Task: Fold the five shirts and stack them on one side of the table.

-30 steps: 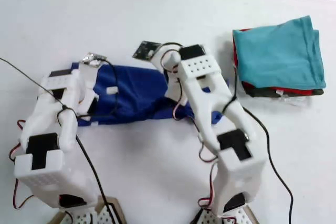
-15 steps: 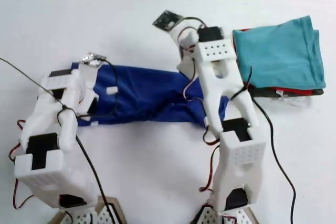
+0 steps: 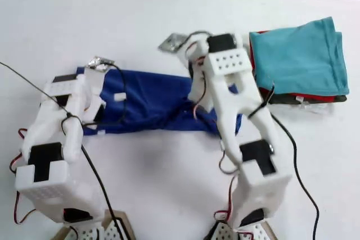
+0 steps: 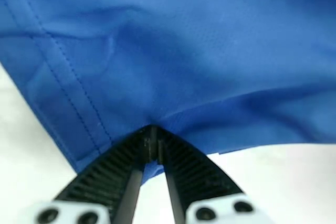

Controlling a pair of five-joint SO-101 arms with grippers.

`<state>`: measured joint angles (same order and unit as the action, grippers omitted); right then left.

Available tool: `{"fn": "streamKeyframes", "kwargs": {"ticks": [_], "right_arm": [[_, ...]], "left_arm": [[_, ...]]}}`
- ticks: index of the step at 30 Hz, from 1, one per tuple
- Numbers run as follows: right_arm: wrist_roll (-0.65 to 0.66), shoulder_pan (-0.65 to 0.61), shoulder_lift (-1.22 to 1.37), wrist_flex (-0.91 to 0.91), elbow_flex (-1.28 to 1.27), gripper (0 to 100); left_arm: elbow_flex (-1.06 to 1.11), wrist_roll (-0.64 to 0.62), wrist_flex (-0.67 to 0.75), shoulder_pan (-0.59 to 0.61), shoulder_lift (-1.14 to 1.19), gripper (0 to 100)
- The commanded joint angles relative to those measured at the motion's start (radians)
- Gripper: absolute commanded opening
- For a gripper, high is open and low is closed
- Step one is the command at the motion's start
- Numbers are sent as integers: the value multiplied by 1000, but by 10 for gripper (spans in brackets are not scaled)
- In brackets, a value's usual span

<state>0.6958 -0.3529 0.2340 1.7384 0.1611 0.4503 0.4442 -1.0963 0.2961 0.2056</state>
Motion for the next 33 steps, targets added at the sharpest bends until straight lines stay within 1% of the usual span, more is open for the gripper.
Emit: {"fn": "streamKeyframes", "kwargs": {"ticks": [1,4,7,9,13,16,19,23,25,30,33], "right_arm": [[-2,-44,-148,-79,-253,22],[-2,-45,-191,-206,-425,22],[-2,-27,-194,-288,-522,22],[11,7,-194,-337,-529,22],[137,128,-186,-455,-522,22],[153,223,-134,-509,-489,21],[149,274,-74,-530,-400,21],[146,278,-39,-529,-256,21],[144,262,-22,-530,-218,21],[140,211,31,-519,-196,21],[83,186,-4,-464,-176,21]], "left_arm": [[2,8,26,18,2,26],[2,8,26,18,2,26],[2,8,26,18,2,26],[2,8,26,18,2,26],[2,8,26,18,2,26],[2,8,26,18,2,26],[2,8,26,18,2,26],[2,8,26,18,2,26],[2,8,26,18,2,26],[2,8,26,18,2,26],[2,8,26,18,2,26]]}}
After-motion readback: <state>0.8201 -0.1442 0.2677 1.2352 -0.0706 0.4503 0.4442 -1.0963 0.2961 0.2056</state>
